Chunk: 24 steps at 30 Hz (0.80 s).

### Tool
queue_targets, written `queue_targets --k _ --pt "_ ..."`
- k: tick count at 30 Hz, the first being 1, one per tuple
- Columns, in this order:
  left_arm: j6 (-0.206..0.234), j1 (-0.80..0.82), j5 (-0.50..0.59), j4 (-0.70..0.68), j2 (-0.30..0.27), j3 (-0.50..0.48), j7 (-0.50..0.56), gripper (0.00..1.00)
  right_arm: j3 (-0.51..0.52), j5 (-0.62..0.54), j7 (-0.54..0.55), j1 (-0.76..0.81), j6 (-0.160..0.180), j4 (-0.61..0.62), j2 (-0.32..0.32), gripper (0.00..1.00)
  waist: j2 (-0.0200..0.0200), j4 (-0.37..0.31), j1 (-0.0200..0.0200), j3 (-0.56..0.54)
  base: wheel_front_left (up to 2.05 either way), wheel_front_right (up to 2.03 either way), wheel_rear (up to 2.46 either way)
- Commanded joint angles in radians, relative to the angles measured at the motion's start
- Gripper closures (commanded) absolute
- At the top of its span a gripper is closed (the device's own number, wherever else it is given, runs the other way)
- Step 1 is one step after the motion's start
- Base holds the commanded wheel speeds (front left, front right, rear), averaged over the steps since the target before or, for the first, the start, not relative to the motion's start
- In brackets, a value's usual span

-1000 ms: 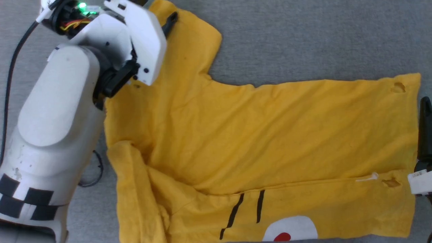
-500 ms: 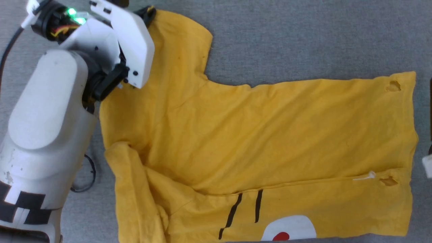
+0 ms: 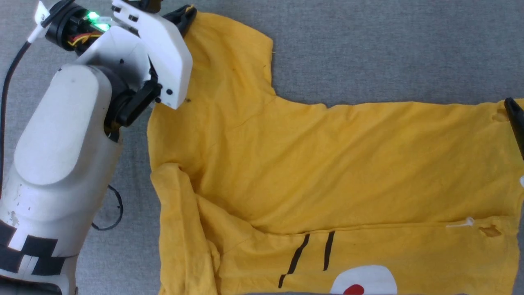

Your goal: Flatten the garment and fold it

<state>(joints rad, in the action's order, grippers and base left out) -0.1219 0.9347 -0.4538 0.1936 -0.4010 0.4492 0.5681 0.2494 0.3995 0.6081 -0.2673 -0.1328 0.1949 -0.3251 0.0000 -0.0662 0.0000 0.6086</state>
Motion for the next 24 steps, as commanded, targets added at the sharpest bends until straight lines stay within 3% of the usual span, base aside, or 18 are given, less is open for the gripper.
queue_targets --k 1,2,10,24 --pt "0.006 0.005 -0.004 -0.008 0.005 -0.003 -0.013 1.00 0.003 0.003 0.014 -0.014 0.002 -0.018 0.005 0.60 0.0000 0.009 0.0000 0.008 0.00 0.00 0.00" --pt "0.009 0.007 -0.004 -0.010 0.004 -0.005 -0.020 1.00 0.004 0.003 0.027 -0.015 0.002 -0.029 0.008 0.99 0.0000 0.011 0.0000 0.009 0.00 0.00 0.00" --pt "0.020 0.005 -0.012 -0.032 -0.009 -0.026 -0.054 1.00 0.033 0.019 0.059 -0.034 0.002 -0.047 0.044 1.00 0.0000 0.017 0.0000 -0.006 0.00 0.00 0.00" --pt "0.042 -0.128 -0.047 -0.203 -0.042 -0.097 -0.220 1.00 0.044 0.034 -0.105 -0.026 0.002 0.014 0.057 1.00 0.0000 0.020 0.0000 -0.132 0.00 0.00 0.00"
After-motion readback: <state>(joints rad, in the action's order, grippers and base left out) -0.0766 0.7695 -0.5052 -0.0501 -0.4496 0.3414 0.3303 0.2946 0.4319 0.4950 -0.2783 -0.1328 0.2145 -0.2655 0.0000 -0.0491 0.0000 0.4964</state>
